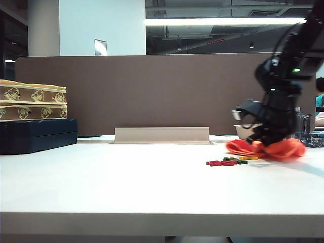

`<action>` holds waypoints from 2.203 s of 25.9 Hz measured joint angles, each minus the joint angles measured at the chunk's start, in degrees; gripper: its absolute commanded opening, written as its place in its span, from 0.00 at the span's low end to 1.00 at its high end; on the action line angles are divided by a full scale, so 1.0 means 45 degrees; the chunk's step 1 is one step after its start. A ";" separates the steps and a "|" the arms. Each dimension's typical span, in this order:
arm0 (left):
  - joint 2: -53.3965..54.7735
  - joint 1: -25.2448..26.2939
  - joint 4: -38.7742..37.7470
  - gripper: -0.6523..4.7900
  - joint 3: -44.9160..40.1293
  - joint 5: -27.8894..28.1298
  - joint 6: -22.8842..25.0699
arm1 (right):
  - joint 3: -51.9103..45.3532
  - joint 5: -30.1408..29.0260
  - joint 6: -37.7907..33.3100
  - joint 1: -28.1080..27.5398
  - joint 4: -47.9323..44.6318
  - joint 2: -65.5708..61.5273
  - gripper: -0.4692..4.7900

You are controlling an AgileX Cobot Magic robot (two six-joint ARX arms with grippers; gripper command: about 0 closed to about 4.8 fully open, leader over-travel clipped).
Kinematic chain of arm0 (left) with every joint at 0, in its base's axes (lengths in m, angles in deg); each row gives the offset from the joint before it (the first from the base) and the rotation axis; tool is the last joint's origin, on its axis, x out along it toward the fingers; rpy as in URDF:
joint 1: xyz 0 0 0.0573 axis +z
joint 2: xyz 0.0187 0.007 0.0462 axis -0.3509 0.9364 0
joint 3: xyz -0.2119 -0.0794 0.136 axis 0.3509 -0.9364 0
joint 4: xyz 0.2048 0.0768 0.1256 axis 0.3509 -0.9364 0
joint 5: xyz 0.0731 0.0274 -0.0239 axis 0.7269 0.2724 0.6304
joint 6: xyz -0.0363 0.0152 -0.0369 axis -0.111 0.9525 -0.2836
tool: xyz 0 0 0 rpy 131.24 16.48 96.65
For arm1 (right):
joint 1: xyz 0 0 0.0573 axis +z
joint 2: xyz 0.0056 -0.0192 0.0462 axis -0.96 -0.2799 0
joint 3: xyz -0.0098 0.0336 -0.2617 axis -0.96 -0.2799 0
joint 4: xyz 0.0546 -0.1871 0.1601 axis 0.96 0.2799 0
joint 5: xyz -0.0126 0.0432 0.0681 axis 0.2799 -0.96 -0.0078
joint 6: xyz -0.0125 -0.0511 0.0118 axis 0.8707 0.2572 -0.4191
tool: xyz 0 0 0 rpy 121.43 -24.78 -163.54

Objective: Use an orange cloth to wipe the letter magnets on the table away for a distance.

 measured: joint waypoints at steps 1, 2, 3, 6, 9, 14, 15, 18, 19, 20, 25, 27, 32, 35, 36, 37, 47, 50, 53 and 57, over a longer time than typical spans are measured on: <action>0.0000 0.0000 0.0000 0.12 0.0000 0.0000 0.0000 | 0.0000 0.0000 -0.0010 -0.0262 0.0000 0.0005 0.09; 0.0000 0.0000 0.0000 0.12 0.0000 -0.0005 0.0000 | 0.0000 -0.0010 -0.0039 -0.0461 0.0000 0.0005 0.09; 0.0000 0.0000 0.0000 0.12 0.0000 0.0000 0.0000 | 0.0000 -0.0024 -0.0097 -0.0641 0.0000 0.0005 0.09; 0.0000 0.0000 0.0000 0.12 0.0000 0.0000 0.0000 | 0.0000 -0.0525 -0.0554 -0.1234 -0.0005 0.0015 0.09; 0.0000 0.0000 0.0000 0.12 0.0000 0.0000 0.0000 | 0.0000 -0.1292 -0.1049 -0.1792 -0.0049 0.0024 0.09; 0.0000 0.0000 -0.0175 0.11 0.0000 0.0005 0.0000 | -0.0044 -0.2463 -0.1894 -0.1826 0.0058 0.0262 0.09; 0.0000 0.0000 -0.0170 0.11 0.0000 0.0005 0.0000 | -0.0087 -0.2647 -0.1928 -0.1749 0.0126 0.0355 0.09; 0.0000 0.0000 -0.0175 0.11 0.0000 0.0005 0.0000 | -0.0185 -0.3133 -0.1967 -0.0971 0.0452 0.1195 0.09; 0.0000 0.0000 -0.0175 0.11 0.0000 0.0005 0.0000 | -0.0175 -0.3249 -0.1967 -0.0855 0.0447 0.1404 0.09; 0.0000 0.0000 -0.0175 0.11 0.0000 0.0005 0.0000 | -0.0160 -0.3332 -0.1967 -0.0748 0.0442 0.1608 0.09; 0.0000 0.0000 -0.0175 0.11 0.0000 0.0005 0.0000 | -0.0155 -0.3332 -0.1967 -0.0044 0.0442 0.2773 0.09; 0.0000 0.0000 -0.0170 0.11 0.0000 0.0005 0.0000 | -0.0155 -0.3298 -0.1967 0.0345 0.0544 0.3225 0.09; 0.0000 0.0000 -0.0170 0.11 0.0000 0.0005 0.0000 | -0.0155 -0.3342 -0.1972 0.1821 0.1253 0.4449 0.09; 0.0000 0.0000 -0.0170 0.11 0.0000 0.0005 0.0000 | -0.0155 -0.3308 -0.1972 0.2977 0.1695 0.4925 0.09; 0.0000 0.0000 -0.0170 0.11 0.0000 0.0005 0.0000 | -0.0155 -0.3293 -0.1972 0.3376 0.1826 0.5017 0.09; 0.0000 0.0000 -0.0170 0.11 0.0000 0.0005 0.0000 | -0.0146 -0.3298 -0.1967 0.3711 0.1972 0.5061 0.09; 0.0000 0.0000 -0.0151 0.11 0.0000 -0.0097 -0.0010 | -0.1739 -0.2618 -0.1914 0.5780 0.2730 0.4789 0.09; 0.0000 0.0000 -0.0141 0.11 0.0000 -0.0209 -0.0015 | -0.2807 -0.2424 -0.1914 0.5790 0.1987 0.4789 0.09; 0.0000 0.0000 -0.0146 0.11 0.0000 -0.0243 -0.0024 | -0.4027 -0.1802 -0.1904 0.5649 0.1025 0.4789 0.09; 0.0000 0.0000 -0.0146 0.11 0.0000 -0.0248 -0.0029 | -0.5382 -0.1549 -0.1554 0.5464 0.0024 0.4770 0.09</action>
